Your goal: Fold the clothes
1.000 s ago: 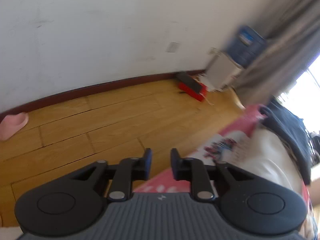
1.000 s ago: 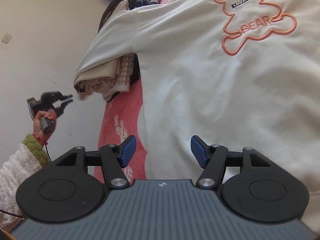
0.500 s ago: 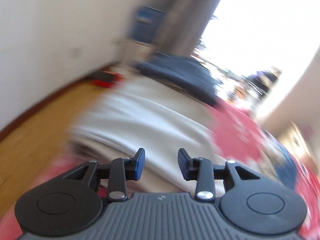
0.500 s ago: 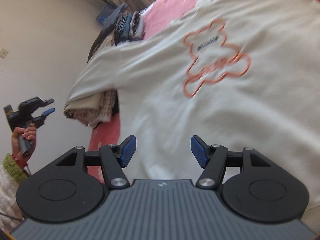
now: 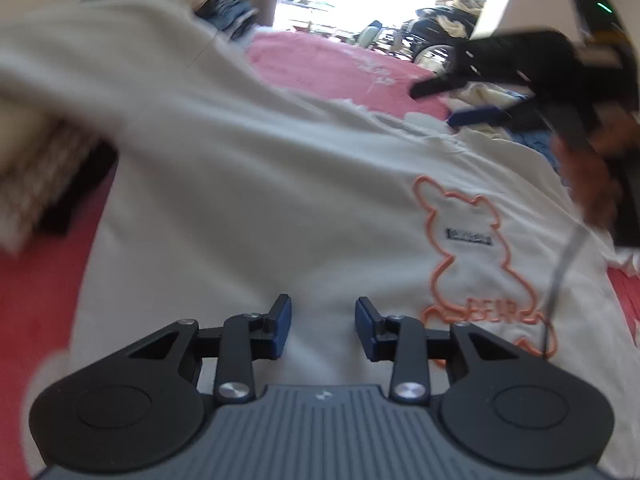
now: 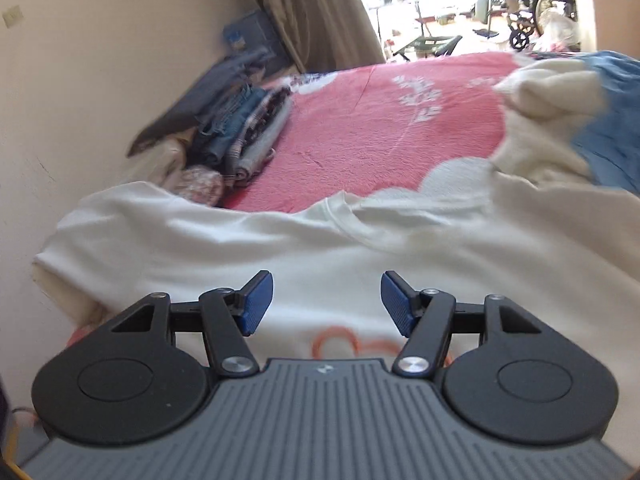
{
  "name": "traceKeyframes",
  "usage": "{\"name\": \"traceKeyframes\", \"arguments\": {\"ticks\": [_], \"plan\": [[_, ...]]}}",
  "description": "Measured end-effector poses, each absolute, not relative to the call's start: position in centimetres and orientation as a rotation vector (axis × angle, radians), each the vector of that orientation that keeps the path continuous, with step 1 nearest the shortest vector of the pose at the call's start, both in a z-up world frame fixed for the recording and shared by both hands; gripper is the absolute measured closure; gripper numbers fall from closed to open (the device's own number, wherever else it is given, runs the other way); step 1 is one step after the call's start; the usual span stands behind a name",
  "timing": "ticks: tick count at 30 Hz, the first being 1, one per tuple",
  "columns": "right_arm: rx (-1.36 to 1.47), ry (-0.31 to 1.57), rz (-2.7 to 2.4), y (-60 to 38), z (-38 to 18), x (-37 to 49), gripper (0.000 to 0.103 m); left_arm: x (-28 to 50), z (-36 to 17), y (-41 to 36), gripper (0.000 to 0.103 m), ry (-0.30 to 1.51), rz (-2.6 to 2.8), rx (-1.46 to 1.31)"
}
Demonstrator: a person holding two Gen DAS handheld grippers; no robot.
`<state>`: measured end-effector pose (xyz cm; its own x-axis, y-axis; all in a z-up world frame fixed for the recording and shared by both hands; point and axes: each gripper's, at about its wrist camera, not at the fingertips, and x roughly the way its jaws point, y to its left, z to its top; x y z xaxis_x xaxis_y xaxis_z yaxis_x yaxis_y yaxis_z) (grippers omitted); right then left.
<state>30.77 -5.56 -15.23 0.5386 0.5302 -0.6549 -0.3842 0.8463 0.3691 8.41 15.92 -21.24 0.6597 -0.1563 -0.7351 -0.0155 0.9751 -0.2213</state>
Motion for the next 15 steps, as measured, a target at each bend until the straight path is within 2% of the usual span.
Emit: {"name": "traceKeyframes", "arguments": {"ticks": [6,9,15], "plan": [[0.114,0.958,0.537,1.0,-16.4,39.7,0.042,8.6,-21.8,17.6,0.067,0.804,-0.106,-0.298],[0.138,1.09,0.465,2.4,-17.4,43.1,0.042,8.6,-21.8,16.8,0.062,0.784,-0.12,-0.237],[0.069,1.251,0.363,5.1,-19.2,46.1,0.041,7.9,-21.9,15.8,0.061,0.749,-0.13,-0.122]]}}
